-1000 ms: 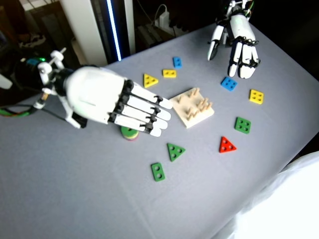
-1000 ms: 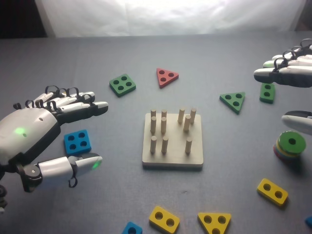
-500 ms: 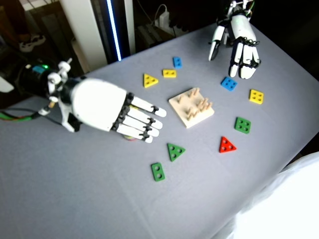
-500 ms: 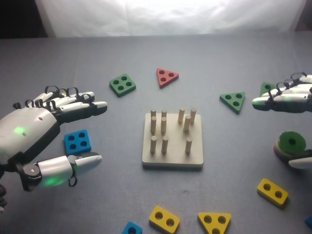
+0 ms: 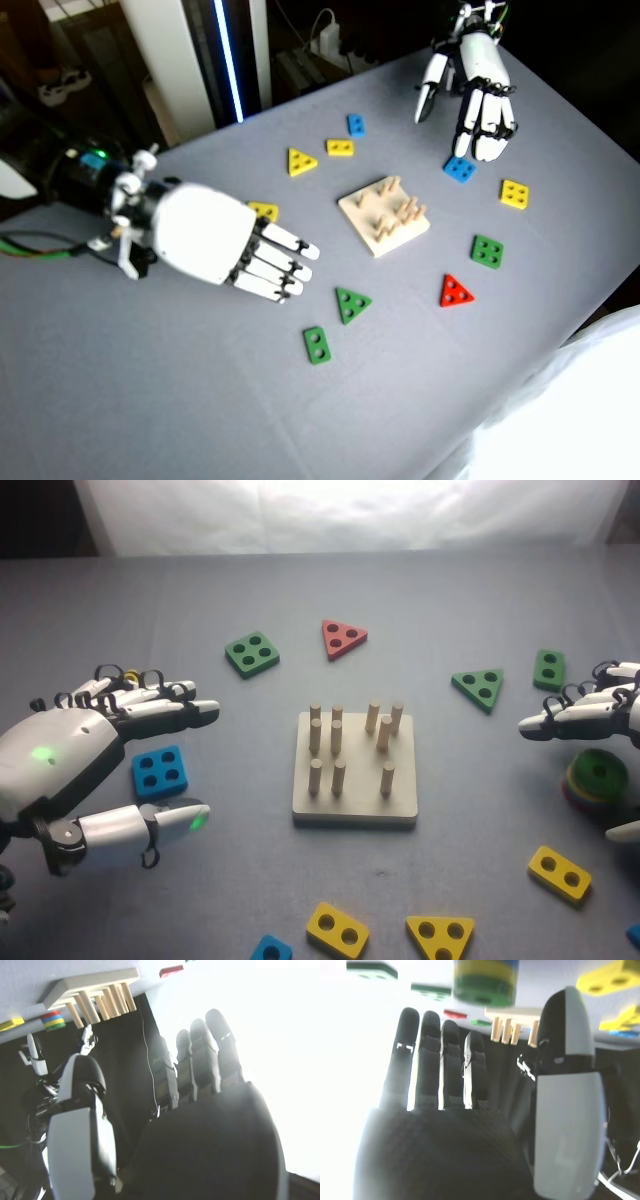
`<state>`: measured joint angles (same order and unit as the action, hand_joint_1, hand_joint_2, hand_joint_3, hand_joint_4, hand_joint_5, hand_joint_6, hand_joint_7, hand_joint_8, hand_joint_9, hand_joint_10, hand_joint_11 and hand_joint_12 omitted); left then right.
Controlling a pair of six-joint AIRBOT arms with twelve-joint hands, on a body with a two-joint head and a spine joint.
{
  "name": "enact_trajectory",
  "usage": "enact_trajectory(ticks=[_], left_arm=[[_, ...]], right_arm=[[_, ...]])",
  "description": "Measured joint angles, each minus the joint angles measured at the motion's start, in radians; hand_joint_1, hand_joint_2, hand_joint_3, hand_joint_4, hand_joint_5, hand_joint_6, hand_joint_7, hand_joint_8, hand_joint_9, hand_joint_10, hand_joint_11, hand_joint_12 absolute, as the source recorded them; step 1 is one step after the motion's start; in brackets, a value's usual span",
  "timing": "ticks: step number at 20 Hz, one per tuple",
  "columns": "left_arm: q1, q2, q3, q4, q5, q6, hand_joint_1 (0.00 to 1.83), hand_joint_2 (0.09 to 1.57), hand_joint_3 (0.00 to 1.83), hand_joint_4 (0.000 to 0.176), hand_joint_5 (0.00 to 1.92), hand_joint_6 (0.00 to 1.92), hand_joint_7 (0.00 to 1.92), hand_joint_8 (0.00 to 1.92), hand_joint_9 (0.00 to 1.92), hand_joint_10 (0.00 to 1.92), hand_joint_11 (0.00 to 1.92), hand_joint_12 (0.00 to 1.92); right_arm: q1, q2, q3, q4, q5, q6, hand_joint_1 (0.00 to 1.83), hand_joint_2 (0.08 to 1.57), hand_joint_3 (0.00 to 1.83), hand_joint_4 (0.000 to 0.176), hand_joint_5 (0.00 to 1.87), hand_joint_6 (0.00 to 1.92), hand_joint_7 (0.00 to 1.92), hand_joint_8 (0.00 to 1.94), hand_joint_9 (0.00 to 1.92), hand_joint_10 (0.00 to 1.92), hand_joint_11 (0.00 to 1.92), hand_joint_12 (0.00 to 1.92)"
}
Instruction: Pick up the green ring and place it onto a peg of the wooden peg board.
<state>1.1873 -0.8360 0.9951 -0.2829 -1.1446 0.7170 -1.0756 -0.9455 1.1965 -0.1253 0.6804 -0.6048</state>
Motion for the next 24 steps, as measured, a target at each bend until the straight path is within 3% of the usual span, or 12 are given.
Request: enact_trajectory(ticks=[2, 5, 6, 10, 13, 14, 15, 16, 17, 22, 23, 24], left_arm=[[0.0, 0.0, 0.0, 0.0, 0.0, 0.0, 0.69, 1.14, 0.0, 0.023, 0.5, 0.0, 0.3, 0.0, 0.27, 0.0, 0.0, 0.78], [0.0, 0.0, 0.0, 0.003, -0.001, -0.001, 0.75, 1.14, 0.0, 0.009, 0.5, 0.0, 0.3, 0.0, 0.27, 0.0, 0.0, 0.79], [0.0, 0.0, 0.0, 0.003, -0.001, -0.002, 0.74, 1.14, 0.0, 0.025, 0.5, 0.0, 0.3, 0.0, 0.26, 0.0, 0.0, 0.78], [0.002, 0.0, 0.0, 0.003, -0.003, -0.005, 0.72, 1.15, 0.0, 0.036, 0.48, 0.0, 0.31, 0.0, 0.27, 0.0, 0.0, 0.78], [0.008, 0.0, 0.0, -0.003, -0.013, -0.008, 0.75, 1.14, 0.0, 0.044, 0.49, 0.0, 0.31, 0.0, 0.29, 0.0, 0.0, 0.83], [0.011, 0.0, 0.0, -0.006, -0.016, -0.008, 0.75, 1.14, 0.0, 0.044, 0.49, 0.0, 0.32, 0.0, 0.29, 0.0, 0.0, 0.84], [0.013, 0.0, 0.0, -0.008, -0.015, -0.009, 0.74, 1.14, 0.0, 0.05, 0.48, 0.0, 0.32, 0.0, 0.28, 0.0, 0.0, 0.83], [0.014, 0.0, 0.0, -0.009, -0.015, -0.009, 0.73, 1.14, 0.0, 0.053, 0.49, 0.0, 0.32, 0.0, 0.28, 0.0, 0.0, 0.83], [0.014, 0.0, 0.0, -0.009, -0.015, -0.01, 0.73, 1.15, 0.0, 0.056, 0.49, 0.0, 0.32, 0.0, 0.28, 0.0, 0.0, 0.83], [0.014, 0.0, 0.0, -0.009, -0.016, -0.011, 0.71, 1.15, 0.0, 0.05, 0.49, 0.0, 0.33, 0.0, 0.29, 0.0, 0.0, 0.84], [0.014, 0.0, 0.0, -0.01, -0.015, -0.011, 0.7, 1.15, 0.0, 0.047, 0.49, 0.0, 0.34, 0.0, 0.29, 0.0, 0.0, 0.84], [0.014, 0.0, 0.0, -0.008, -0.016, -0.011, 0.73, 1.14, 0.0, 0.031, 0.49, 0.0, 0.34, 0.0, 0.3, 0.0, 0.0, 0.84]], right_arm=[[0.008, -0.002, 0.005, -0.009, -0.022, -0.002, 1.09, 0.96, 0.0, 0.075, 0.43, 0.01, 0.45, 0.01, 0.49, 0.01, 0.07, 1.21], [0.027, -0.006, 0.008, -0.017, -0.053, -0.019, 1.16, 0.97, 0.0, 0.053, 0.53, 0.01, 0.58, 0.01, 0.58, 0.02, 0.15, 1.13], [0.032, -0.006, 0.01, -0.023, -0.058, -0.021, 1.17, 0.97, 0.0, 0.04, 0.58, 0.0, 0.66, 0.01, 0.67, 0.04, 0.25, 1.16], [0.037, -0.006, 0.013, -0.024, -0.06, -0.022, 1.18, 0.99, 0.0, 0.039, 0.75, 0.01, 0.82, 0.03, 0.9, 0.1, 0.53, 1.23], [0.044, -0.006, 0.013, -0.026, -0.058, -0.023, 1.19, 1.0, 0.0, 0.0, 0.86, 0.0, 0.95, 0.04, 0.93, 0.3, 0.51, 1.37], [0.044, -0.006, 0.013, -0.026, -0.056, -0.024, 1.21, 0.99, 0.01, 0.0, 0.89, 0.0, 0.98, 0.05, 0.88, 0.54, 0.54, 1.43], [0.044, -0.006, 0.013, -0.026, -0.056, -0.025, 1.33, 1.05, 0.01, 0.0, 0.93, 0.0, 1.02, 0.74, 0.84, 0.83, 0.58, 1.47], [0.044, -0.006, 0.013, -0.024, -0.056, -0.024, 1.26, 1.11, 0.0, 0.0, 0.93, 0.7, 1.02, 1.04, 0.84, 0.97, 0.64, 1.5], [0.044, -0.006, 0.013, -0.025, -0.056, -0.024, 1.24, 1.13, 0.0, 0.0, 0.91, 0.87, 0.99, 1.15, 0.87, 1.16, 0.74, 1.59], [0.061, -0.006, 0.013, -0.031, -0.068, -0.026, 1.25, 1.06, 0.0, 0.019, 1.09, 0.78, 1.12, 0.85, 0.97, 1.03, 0.76, 1.41], [0.068, -0.006, 0.013, -0.036, -0.073, -0.026, 1.24, 1.06, 0.0, 0.033, 1.07, 0.84, 1.12, 0.82, 0.97, 1.01, 0.77, 1.4], [0.083, -0.006, 0.012, -0.046, -0.071, -0.026, 1.24, 1.07, 0.0, 0.026, 1.02, 0.94, 1.14, 0.77, 0.98, 0.98, 0.76, 1.4]])
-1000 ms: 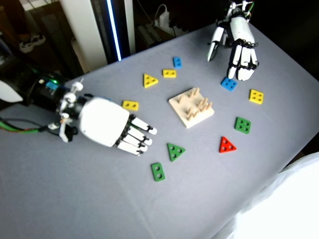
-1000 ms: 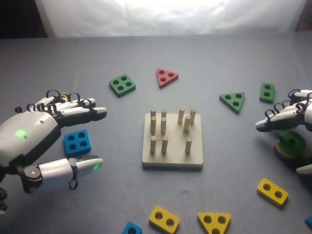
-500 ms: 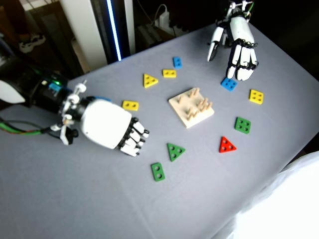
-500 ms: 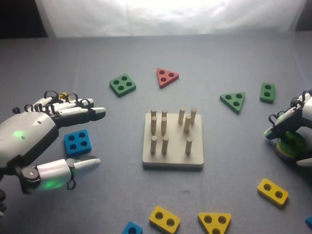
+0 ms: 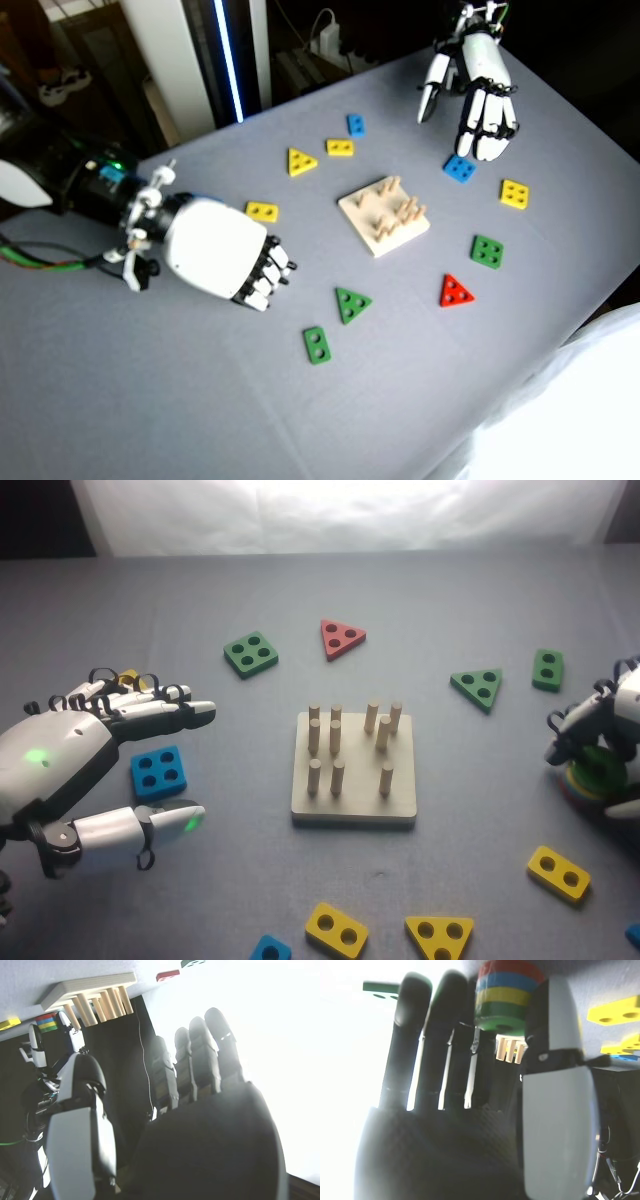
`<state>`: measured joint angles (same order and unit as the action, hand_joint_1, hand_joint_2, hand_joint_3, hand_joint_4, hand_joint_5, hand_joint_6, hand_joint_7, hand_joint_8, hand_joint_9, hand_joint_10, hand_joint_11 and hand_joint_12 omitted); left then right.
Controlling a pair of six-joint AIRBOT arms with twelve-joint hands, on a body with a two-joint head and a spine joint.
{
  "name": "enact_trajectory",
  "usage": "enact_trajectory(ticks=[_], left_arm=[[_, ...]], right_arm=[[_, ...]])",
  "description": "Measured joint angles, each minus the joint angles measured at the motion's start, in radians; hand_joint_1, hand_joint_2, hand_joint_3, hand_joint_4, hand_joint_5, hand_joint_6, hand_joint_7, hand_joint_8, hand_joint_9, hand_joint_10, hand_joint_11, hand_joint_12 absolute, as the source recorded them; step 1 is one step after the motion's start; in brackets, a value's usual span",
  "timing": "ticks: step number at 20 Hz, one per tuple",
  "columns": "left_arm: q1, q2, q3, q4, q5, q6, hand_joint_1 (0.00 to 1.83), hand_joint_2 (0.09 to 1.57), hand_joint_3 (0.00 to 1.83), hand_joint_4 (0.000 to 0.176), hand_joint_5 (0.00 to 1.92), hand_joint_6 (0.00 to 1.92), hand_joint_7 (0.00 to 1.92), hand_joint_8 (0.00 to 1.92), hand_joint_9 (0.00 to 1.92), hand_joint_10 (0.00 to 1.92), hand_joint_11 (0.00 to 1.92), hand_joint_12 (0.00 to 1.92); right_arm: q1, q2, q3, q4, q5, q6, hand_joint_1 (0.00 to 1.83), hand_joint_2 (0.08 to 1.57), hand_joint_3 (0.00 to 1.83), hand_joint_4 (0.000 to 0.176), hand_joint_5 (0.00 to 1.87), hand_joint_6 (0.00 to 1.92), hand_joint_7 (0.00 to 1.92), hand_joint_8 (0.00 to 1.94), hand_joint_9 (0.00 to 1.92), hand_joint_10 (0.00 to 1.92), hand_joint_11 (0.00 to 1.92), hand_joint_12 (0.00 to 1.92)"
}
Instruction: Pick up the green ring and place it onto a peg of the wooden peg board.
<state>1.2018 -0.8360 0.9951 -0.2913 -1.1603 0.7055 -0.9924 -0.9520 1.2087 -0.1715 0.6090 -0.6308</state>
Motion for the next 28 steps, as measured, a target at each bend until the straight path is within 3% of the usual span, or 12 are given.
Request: enact_trajectory(ticks=[1, 5, 8, 9, 10, 13, 17, 20, 23, 24, 25, 28], left_arm=[[0.0, 0.0, 0.0, 0.0, 0.0, 0.0, 0.73, 1.14, 0.0, 0.017, 0.5, 0.0, 0.35, 0.0, 0.31, 0.01, 0.0, 0.86], [0.0, 0.0, 0.0, -0.001, 0.0, 0.0, 0.73, 1.13, 0.0, 0.006, 0.51, 0.0, 0.35, 0.0, 0.32, 0.0, 0.0, 0.88], [0.0, 0.0, 0.002, 0.0, 0.001, -0.001, 0.73, 1.13, 0.0, 0.016, 0.49, 0.0, 0.33, 0.0, 0.3, 0.0, 0.0, 0.8], [0.0, -0.002, 0.002, -0.002, 0.0, -0.001, 0.74, 1.13, 0.0, 0.013, 0.49, 0.0, 0.33, 0.0, 0.3, 0.0, 0.0, 0.8], [0.0, -0.002, 0.002, -0.001, 0.002, -0.001, 0.74, 1.14, 0.0, 0.042, 0.47, 0.0, 0.31, 0.0, 0.27, 0.0, 0.0, 0.73], [0.002, -0.004, 0.009, -0.002, 0.005, -0.002, 0.76, 1.12, 0.0, 0.036, 0.49, 0.0, 0.34, 0.01, 0.31, 0.01, 0.0, 0.83], [0.002, -0.017, 0.021, -0.003, 0.011, -0.006, 0.67, 1.12, 0.0, 0.071, 0.48, 0.0, 0.34, 0.0, 0.32, 0.0, 0.0, 0.93], [0.002, -0.022, 0.027, 0.005, 0.018, -0.011, 0.64, 1.12, 0.0, 0.074, 0.49, 0.0, 0.34, 0.0, 0.32, 0.0, 0.0, 0.98], [0.002, -0.022, 0.027, -0.003, 0.019, -0.012, 0.64, 1.12, 0.0, 0.058, 0.5, 0.0, 0.35, 0.0, 0.35, 0.0, 0.0, 0.99], [0.002, -0.022, 0.027, -0.002, 0.02, -0.013, 0.64, 1.13, 0.0, 0.053, 0.5, 0.0, 0.34, 0.0, 0.33, 0.0, 0.0, 0.96], [0.002, -0.022, 0.029, 0.002, 0.021, -0.015, 0.65, 1.13, 0.0, 0.043, 0.5, 0.0, 0.34, 0.0, 0.33, 0.0, 0.0, 0.95], [0.002, -0.022, 0.029, 0.0, 0.022, -0.016, 0.64, 1.13, 0.0, 0.067, 0.5, 0.0, 0.35, 0.0, 0.34, 0.0, 0.0, 0.95]], right_arm=[[0.019, 0.0, -0.006, -0.011, 0.009, -0.002, 1.25, 1.06, 0.0, 0.004, 1.01, 0.95, 1.2, 0.65, 1.0, 0.9, 0.75, 1.35], [0.086, -0.008, -0.013, -0.085, 0.079, 0.042, 1.27, 1.02, 0.0, 0.0, 1.09, 0.8, 1.3, 0.52, 1.09, 0.93, 0.88, 1.43], [0.144, -0.031, 0.001, -0.14, 0.111, 0.092, 1.24, 1.09, 0.01, 0.0, 0.95, 1.0, 1.11, 0.89, 0.95, 1.24, 0.82, 1.69], [0.161, -0.044, 0.011, -0.157, 0.123, 0.115, 1.24, 1.09, 0.0, 0.0, 0.96, 0.96, 1.1, 0.91, 0.97, 1.21, 0.85, 1.63], [0.18, -0.063, 0.025, -0.175, 0.137, 0.14, 1.25, 1.07, 0.0, 0.0, 1.01, 0.88, 1.18, 0.78, 1.02, 1.09, 0.89, 1.51], [0.209, -0.106, 0.041, -0.197, 0.153, 0.153, 1.26, 1.05, 0.0, 0.0, 0.99, 0.93, 1.27, 0.58, 1.13, 0.85, 0.96, 1.33], [0.237, -0.157, 0.051, -0.238, 0.155, 0.163, 1.27, 1.04, 0.0, 0.0, 1.09, 0.71, 1.22, 0.73, 1.16, 0.65, 0.96, 1.22], [0.244, -0.182, 0.06, -0.277, 0.156, 0.189, 1.28, 1.03, 0.0, 0.0, 1.12, 0.67, 1.25, 0.65, 1.18, 0.62, 0.97, 1.18], [0.244, -0.203, 0.082, -0.287, 0.149, 0.208, 1.26, 1.05, 0.0, 0.0, 1.05, 0.82, 1.22, 0.68, 1.16, 0.63, 0.9, 1.27], [0.244, -0.21, 0.087, -0.295, 0.147, 0.212, 1.37, 1.04, 0.0, 0.0, 1.04, 0.83, 1.23, 0.59, 1.1, 0.89, 0.88, 1.26], [0.244, -0.222, 0.091, -0.316, 0.133, 0.22, 1.28, 1.05, 0.0, 0.0, 1.04, 0.84, 1.2, 0.68, 1.07, 0.81, 0.84, 1.31], [0.244, -0.238, 0.095, -0.355, 0.111, 0.243, 1.26, 1.06, 0.0, 0.0, 1.02, 0.85, 1.18, 0.79, 1.09, 0.88, 0.89, 1.46]])
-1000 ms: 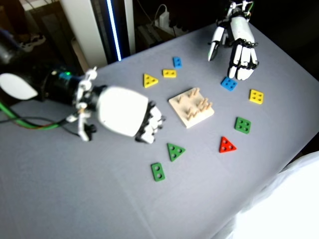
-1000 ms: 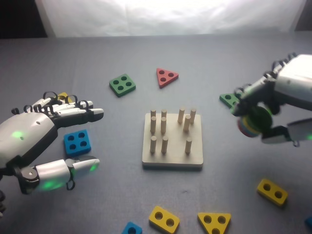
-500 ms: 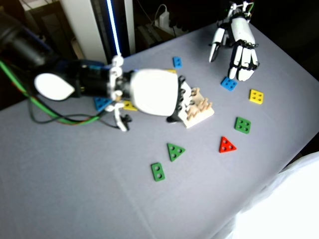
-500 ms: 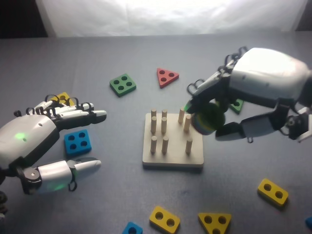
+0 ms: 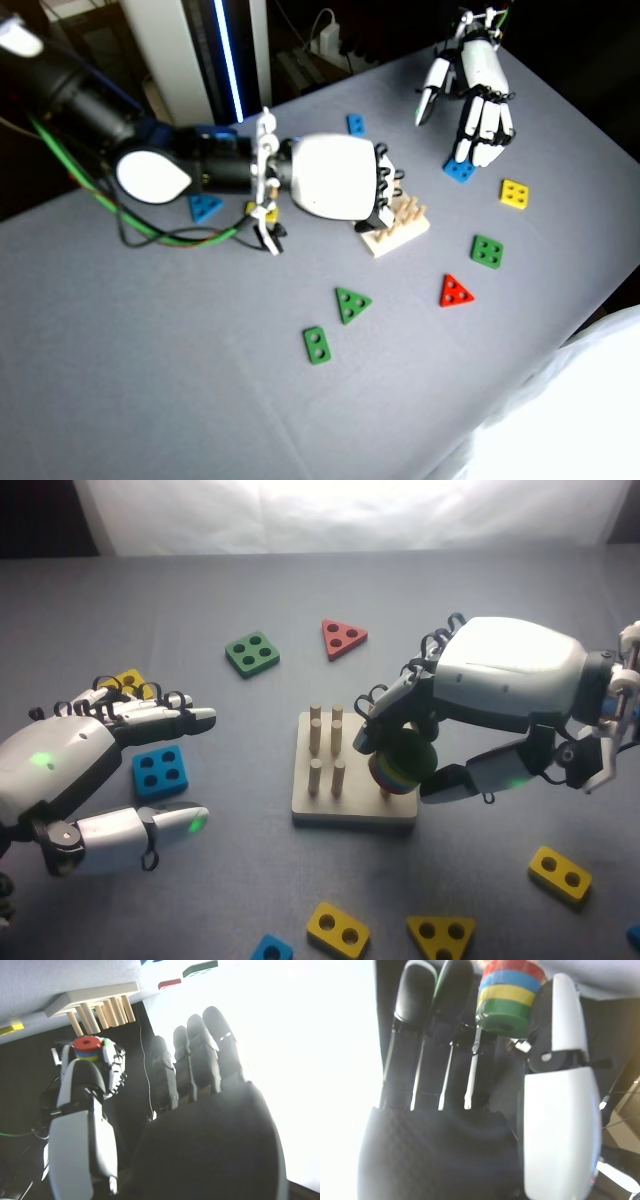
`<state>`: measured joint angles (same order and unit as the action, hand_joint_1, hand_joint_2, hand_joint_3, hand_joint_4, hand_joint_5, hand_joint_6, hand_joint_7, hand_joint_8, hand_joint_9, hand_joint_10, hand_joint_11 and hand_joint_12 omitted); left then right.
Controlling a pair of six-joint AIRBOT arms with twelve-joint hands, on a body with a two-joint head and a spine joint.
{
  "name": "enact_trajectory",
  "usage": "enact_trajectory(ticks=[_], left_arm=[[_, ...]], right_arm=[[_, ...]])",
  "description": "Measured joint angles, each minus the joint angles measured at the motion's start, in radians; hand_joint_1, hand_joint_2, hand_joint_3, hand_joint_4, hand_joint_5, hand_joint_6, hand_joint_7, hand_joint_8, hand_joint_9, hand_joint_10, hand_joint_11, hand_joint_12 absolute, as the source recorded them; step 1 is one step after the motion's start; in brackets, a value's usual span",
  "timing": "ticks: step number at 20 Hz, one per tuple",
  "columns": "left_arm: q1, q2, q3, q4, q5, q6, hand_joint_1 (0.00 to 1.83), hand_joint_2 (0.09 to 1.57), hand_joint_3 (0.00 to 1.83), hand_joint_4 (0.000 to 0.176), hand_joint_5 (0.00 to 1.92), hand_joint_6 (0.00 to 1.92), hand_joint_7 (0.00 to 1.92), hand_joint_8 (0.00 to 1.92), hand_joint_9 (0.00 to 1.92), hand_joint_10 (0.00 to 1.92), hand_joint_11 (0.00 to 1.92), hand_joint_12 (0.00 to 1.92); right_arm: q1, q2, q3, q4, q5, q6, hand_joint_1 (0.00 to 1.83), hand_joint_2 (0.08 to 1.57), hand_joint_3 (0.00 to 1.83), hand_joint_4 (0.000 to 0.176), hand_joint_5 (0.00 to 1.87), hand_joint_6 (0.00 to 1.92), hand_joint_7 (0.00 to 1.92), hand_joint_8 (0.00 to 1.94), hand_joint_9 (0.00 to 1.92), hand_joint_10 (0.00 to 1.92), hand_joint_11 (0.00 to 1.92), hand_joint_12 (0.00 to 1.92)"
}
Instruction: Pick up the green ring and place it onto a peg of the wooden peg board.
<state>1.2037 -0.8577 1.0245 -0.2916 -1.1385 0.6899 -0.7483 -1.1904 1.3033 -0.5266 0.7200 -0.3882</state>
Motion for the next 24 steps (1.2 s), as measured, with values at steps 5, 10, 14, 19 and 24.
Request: enact_trajectory(ticks=[5, 10, 14, 19, 24], left_arm=[[0.0, 0.0, 0.0, 0.0, 0.001, -0.003, 0.67, 1.12, 0.0, 0.084, 0.48, 0.0, 0.33, 0.0, 0.31, 0.0, 0.0, 0.87], [0.0, 0.0, 0.0, 0.001, 0.0, -0.007, 0.65, 1.13, 0.0, 0.08, 0.48, 0.0, 0.32, 0.0, 0.32, 0.0, 0.0, 0.86], [0.0, 0.0, 0.0, 0.0, 0.0, -0.008, 0.66, 1.13, 0.0, 0.08, 0.49, 0.0, 0.33, 0.0, 0.33, 0.0, 0.0, 0.87], [0.0, 0.0, 0.0, 0.0, 0.0, -0.009, 0.65, 1.13, 0.0, 0.072, 0.49, 0.0, 0.34, 0.0, 0.33, 0.0, 0.0, 0.89], [-0.001, 0.0, 0.0, 0.0, 0.0, -0.01, 0.66, 1.13, 0.0, 0.058, 0.5, 0.0, 0.35, 0.0, 0.32, 0.0, 0.0, 0.87]], right_arm=[[0.0, 0.0, 0.007, -0.001, -0.015, 0.001, 1.39, 1.05, 0.0, 0.0, 0.98, 0.9, 1.19, 0.64, 1.08, 1.0, 0.85, 1.28], [0.004, -0.004, 0.008, -0.013, -0.024, 0.004, 1.27, 1.05, 0.0, 0.0, 0.98, 0.94, 1.25, 0.6, 1.18, 0.64, 0.91, 1.14], [0.004, -0.004, 0.008, -0.013, -0.029, 0.008, 1.27, 1.06, 0.0, 0.0, 0.97, 0.98, 1.26, 0.56, 1.22, 0.56, 0.9, 1.15], [0.007, -0.009, 0.013, -0.017, -0.031, 0.011, 1.26, 1.06, 0.0, 0.0, 0.99, 0.93, 1.22, 0.67, 1.19, 0.57, 0.84, 1.16], [0.008, -0.027, 0.017, -0.045, -0.041, 0.023, 1.39, 1.07, 0.0, 0.0, 0.94, 0.96, 1.16, 0.66, 1.04, 1.07, 0.89, 1.24]])
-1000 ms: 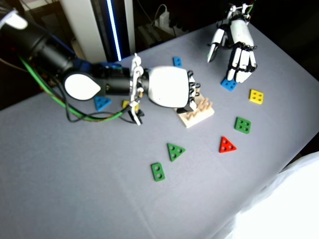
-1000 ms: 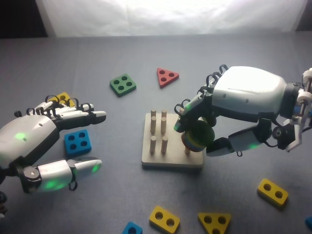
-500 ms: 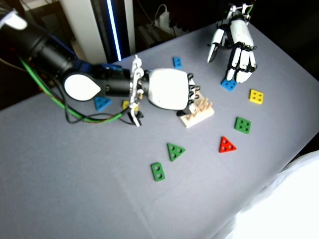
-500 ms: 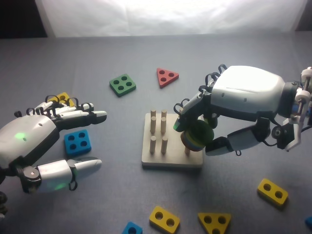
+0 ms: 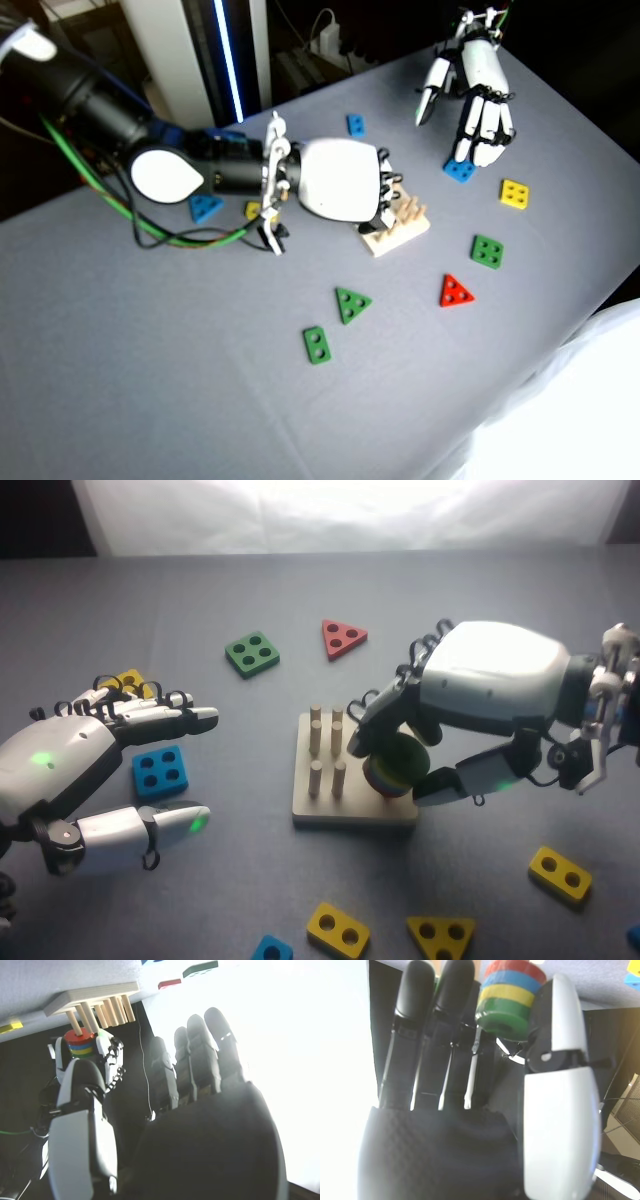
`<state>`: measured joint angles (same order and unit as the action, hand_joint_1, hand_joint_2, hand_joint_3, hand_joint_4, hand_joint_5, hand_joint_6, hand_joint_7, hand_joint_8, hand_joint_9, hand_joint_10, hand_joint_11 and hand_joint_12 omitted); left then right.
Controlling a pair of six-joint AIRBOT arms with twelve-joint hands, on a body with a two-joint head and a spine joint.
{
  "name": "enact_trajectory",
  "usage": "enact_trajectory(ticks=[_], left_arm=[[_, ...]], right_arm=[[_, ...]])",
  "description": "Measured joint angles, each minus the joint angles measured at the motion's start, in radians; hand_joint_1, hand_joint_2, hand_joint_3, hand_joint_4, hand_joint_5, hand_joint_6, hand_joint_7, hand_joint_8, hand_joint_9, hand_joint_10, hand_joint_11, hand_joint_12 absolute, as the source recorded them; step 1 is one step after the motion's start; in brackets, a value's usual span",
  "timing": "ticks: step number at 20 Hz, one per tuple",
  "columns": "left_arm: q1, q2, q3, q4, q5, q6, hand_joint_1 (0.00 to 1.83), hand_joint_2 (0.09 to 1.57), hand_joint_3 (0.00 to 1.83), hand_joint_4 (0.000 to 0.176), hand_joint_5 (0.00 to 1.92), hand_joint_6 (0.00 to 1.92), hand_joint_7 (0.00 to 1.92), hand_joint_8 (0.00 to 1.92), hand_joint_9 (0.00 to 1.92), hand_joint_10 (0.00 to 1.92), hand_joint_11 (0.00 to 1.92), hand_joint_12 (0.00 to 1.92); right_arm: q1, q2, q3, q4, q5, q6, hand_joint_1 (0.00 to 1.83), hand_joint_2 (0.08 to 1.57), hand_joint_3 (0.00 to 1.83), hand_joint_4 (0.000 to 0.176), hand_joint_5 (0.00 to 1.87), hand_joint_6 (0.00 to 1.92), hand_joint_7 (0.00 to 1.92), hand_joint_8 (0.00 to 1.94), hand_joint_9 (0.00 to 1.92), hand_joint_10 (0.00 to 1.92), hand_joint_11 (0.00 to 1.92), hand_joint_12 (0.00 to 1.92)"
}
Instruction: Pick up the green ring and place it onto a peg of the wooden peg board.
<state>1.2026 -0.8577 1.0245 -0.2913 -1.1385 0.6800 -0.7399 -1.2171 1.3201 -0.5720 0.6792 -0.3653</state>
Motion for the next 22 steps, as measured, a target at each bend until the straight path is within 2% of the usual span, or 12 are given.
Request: enact_trajectory(ticks=[3, 7, 9, 10, 11, 14, 15, 16, 17, 19, 21, 22], left_arm=[[0.0, 0.0, 0.0, -0.001, 0.0, 0.0, 0.65, 1.13, 0.0, 0.055, 0.5, 0.0, 0.34, 0.0, 0.32, 0.0, 0.0, 0.86], [0.0, 0.0, 0.0, 0.0, 0.0, -0.001, 0.64, 1.14, 0.0, 0.056, 0.49, 0.0, 0.34, 0.0, 0.32, 0.0, 0.0, 0.9], [0.0, 0.0, 0.0, -0.001, 0.0, 0.0, 0.63, 1.14, 0.0, 0.063, 0.48, 0.0, 0.33, 0.0, 0.31, 0.0, 0.0, 0.86], [0.0, 0.0, 0.0, 0.0, 0.0, -0.001, 0.63, 1.14, 0.0, 0.071, 0.47, 0.0, 0.32, 0.0, 0.31, 0.0, 0.0, 0.85], [0.0, 0.0, 0.0, 0.0, 0.0, -0.001, 0.65, 1.13, 0.0, 0.062, 0.49, 0.0, 0.33, 0.0, 0.33, 0.01, 0.0, 0.89], [0.0, 0.0, 0.0, -0.001, 0.0, -0.001, 0.64, 1.13, 0.0, 0.066, 0.48, 0.0, 0.32, 0.0, 0.32, 0.0, 0.0, 0.86], [0.0, 0.0, 0.0, -0.001, 0.0, -0.001, 0.64, 1.13, 0.0, 0.064, 0.48, 0.0, 0.32, 0.0, 0.31, 0.0, 0.0, 0.85], [0.0, 0.0, 0.0, 0.0, 0.0, -0.001, 0.64, 1.13, 0.0, 0.067, 0.48, 0.0, 0.33, 0.0, 0.32, 0.0, 0.0, 0.87], [0.0, 0.0, 0.0, -0.001, -0.001, -0.001, 0.63, 1.13, 0.0, 0.059, 0.49, 0.0, 0.34, 0.0, 0.33, 0.0, 0.0, 0.92], [0.0, 0.0, 0.0, 0.0, -0.001, -0.001, 0.64, 1.13, 0.0, 0.065, 0.48, 0.0, 0.32, 0.0, 0.3, 0.01, 0.0, 0.85], [0.0, 0.0, 0.0, 0.0, -0.002, -0.001, 0.66, 1.13, 0.0, 0.056, 0.5, 0.0, 0.34, 0.0, 0.32, 0.01, 0.0, 0.89], [0.0, 0.0, 0.0, -0.001, -0.002, -0.001, 0.64, 1.13, 0.0, 0.058, 0.5, 0.0, 0.35, 0.0, 0.33, 0.01, 0.0, 0.92]], right_arm=[[0.0, 0.001, 0.0, -0.013, -0.004, 0.03, 1.39, 1.07, 0.0, 0.0, 0.93, 0.94, 1.13, 0.73, 1.01, 1.11, 0.88, 1.33], [0.0, 0.005, -0.003, -0.039, -0.002, 0.051, 1.39, 1.06, 0.0, 0.0, 0.93, 0.99, 1.21, 0.52, 1.06, 1.03, 0.89, 1.26], [0.001, 0.009, -0.003, -0.049, 0.001, 0.059, 1.26, 1.07, 0.0, 0.0, 0.98, 0.98, 1.21, 0.66, 1.09, 0.81, 0.86, 1.35], [0.001, 0.011, -0.005, -0.05, 0.0, 0.059, 1.25, 1.07, 0.0, 0.0, 0.97, 1.0, 1.17, 0.71, 1.1, 0.79, 0.88, 1.34], [0.001, 0.011, -0.005, -0.05, 0.0, 0.06, 1.24, 1.1, 0.0, 0.0, 0.96, 0.93, 1.07, 0.95, 1.0, 0.92, 0.79, 1.47], [0.001, 0.011, -0.005, -0.05, -0.001, 0.061, 1.23, 1.13, 0.0, 0.0, 0.84, 1.07, 1.03, 1.04, 0.9, 0.78, 0.64, 1.41], [0.001, 0.011, -0.005, -0.05, -0.003, 0.061, 1.18, 1.04, 0.0, 0.0, 0.72, 0.46, 0.8, 0.62, 0.77, 0.73, 0.47, 1.48], [0.001, 0.013, -0.006, -0.056, -0.006, 0.061, 1.15, 1.01, 0.0, 0.0, 0.74, 0.16, 0.78, 0.39, 0.72, 0.72, 0.4, 1.46], [0.001, 0.016, -0.008, -0.058, -0.014, 0.061, 1.12, 0.99, 0.0, 0.0, 0.73, 0.01, 0.76, 0.1, 0.64, 0.5, 0.3, 1.24], [0.0, 0.019, -0.009, -0.053, -0.019, 0.061, 1.11, 0.98, 0.0, 0.0, 0.74, 0.01, 0.76, 0.05, 0.67, 0.39, 0.37, 1.14], [0.0, 0.025, -0.01, -0.035, -0.016, 0.062, 1.07, 1.01, 0.0, 0.0, 0.73, 0.0, 0.76, 0.01, 0.72, 0.28, 0.37, 1.24], [0.0, 0.032, -0.014, -0.029, -0.007, 0.061, 1.07, 1.01, 0.0, 0.0, 0.73, 0.0, 0.78, 0.01, 0.57, 0.7, 0.28, 1.37]])
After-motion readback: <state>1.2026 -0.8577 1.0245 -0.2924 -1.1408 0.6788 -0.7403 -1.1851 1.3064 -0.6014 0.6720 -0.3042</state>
